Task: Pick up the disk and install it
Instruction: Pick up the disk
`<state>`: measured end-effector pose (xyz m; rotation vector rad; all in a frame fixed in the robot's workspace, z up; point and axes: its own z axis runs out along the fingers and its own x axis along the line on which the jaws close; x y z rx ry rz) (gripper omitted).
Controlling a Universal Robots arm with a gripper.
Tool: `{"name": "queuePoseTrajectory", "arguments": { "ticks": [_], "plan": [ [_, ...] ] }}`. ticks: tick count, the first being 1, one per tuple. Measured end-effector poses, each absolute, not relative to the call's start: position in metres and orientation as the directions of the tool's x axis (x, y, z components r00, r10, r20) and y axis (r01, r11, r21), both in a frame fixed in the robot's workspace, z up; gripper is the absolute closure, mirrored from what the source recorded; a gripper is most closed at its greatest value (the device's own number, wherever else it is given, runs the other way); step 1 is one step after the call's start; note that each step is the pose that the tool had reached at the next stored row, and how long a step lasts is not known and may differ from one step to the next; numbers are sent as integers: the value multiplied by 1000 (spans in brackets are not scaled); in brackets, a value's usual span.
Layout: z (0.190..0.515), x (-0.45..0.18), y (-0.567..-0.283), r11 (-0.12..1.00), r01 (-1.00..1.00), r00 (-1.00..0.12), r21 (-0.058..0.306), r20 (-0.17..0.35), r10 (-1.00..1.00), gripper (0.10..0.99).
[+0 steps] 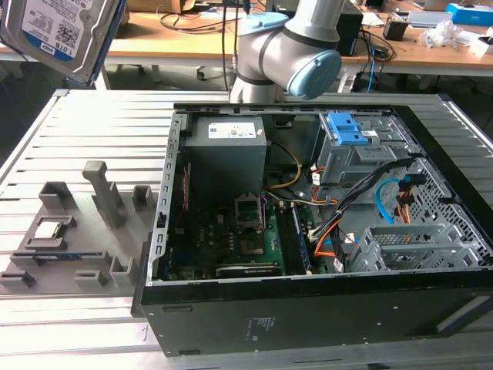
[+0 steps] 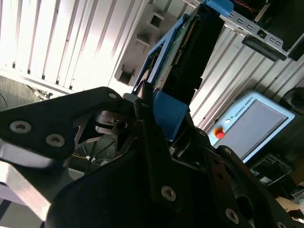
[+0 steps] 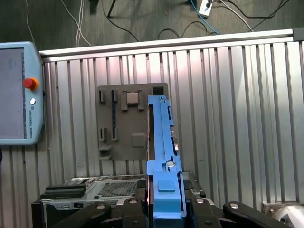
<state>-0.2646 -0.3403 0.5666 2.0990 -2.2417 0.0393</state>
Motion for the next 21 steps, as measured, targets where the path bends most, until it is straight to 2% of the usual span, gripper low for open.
{"name": "queuePoseTrajectory", "arguments": {
  "ticks": [21],
  "plan": [
    [567, -181, -340, 67, -997, -65, 30, 69, -996, 718]
  ]
}}
